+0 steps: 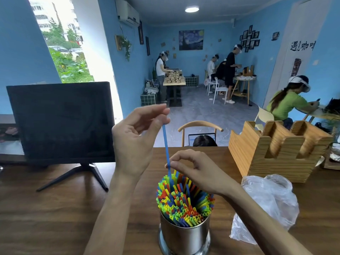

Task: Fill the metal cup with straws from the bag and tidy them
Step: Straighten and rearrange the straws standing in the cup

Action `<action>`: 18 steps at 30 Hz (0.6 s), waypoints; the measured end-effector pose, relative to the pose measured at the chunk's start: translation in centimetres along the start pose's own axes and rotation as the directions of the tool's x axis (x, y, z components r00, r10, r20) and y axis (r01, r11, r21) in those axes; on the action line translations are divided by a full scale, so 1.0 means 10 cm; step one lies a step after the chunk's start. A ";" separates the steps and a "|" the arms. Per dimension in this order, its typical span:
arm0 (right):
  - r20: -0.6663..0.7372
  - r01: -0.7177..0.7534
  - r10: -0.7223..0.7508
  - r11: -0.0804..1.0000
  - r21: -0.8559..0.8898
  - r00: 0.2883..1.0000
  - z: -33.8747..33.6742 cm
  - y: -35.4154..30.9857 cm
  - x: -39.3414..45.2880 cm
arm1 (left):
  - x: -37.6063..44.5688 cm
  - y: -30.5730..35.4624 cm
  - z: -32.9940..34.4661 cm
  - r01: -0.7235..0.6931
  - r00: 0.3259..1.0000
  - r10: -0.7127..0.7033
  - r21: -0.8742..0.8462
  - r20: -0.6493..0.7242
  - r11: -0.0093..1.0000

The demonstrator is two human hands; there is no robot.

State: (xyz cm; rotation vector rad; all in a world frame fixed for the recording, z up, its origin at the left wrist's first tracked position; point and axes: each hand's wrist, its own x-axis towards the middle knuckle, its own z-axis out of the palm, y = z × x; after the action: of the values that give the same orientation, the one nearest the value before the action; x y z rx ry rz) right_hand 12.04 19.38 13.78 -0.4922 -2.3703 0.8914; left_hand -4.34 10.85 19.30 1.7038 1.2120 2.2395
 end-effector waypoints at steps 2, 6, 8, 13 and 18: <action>-0.024 -0.006 0.008 0.994 0.109 1.000 -0.04 -0.02 -0.01 | 0.01 0.03 0.01 -0.060 0.991 0.058 -0.013 -0.121 0.998; 0.033 -0.003 -0.007 0.954 0.300 0.999 -0.14 -0.04 -0.05 | 0.05 0.03 -0.03 -0.107 0.938 0.078 -0.070 -0.339 0.992; 0.020 0.015 -0.023 0.942 0.336 1.000 -0.16 -0.02 -0.07 | 0.06 0.00 -0.06 -0.103 0.913 0.078 -0.041 -0.401 0.994; -0.131 0.031 0.014 0.940 0.339 0.991 -0.22 0.07 -0.11 | -0.06 -0.22 -0.08 0.027 0.870 0.110 0.270 -0.480 0.963; -0.114 -0.030 0.062 0.963 0.267 0.992 -0.21 0.11 -0.19 | -0.16 -0.44 -0.10 0.169 0.870 0.029 0.353 -0.492 0.920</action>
State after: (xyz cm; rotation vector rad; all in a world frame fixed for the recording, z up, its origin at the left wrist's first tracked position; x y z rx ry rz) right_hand 14.95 20.26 13.66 -0.4799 -2.0972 1.1468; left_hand -6.29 12.53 15.30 1.1623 1.9004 2.6113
